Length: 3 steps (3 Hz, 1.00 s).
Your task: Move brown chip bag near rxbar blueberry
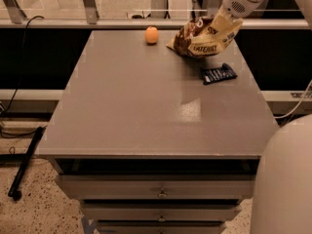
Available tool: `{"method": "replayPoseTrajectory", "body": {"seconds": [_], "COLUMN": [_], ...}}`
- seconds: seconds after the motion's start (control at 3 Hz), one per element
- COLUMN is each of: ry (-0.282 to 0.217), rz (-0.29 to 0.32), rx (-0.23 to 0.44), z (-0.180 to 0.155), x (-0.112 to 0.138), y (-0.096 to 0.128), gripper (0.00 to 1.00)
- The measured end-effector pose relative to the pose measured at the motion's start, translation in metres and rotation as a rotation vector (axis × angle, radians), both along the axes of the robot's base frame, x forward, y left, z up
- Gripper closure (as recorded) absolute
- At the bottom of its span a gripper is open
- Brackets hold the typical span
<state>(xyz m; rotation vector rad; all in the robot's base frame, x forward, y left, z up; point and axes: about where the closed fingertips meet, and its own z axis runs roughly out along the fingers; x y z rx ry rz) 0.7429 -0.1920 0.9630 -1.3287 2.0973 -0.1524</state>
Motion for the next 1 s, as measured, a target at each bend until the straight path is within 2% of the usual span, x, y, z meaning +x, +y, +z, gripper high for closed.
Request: {"method": "replayPoseTrajectory", "body": {"seconds": [1.0], "ry": [-0.016], "rz": [-0.042], "rx": [0.085], "z": [-0.038], "x": [0.026], "y": [-0.041], "gripper": [1.0]}}
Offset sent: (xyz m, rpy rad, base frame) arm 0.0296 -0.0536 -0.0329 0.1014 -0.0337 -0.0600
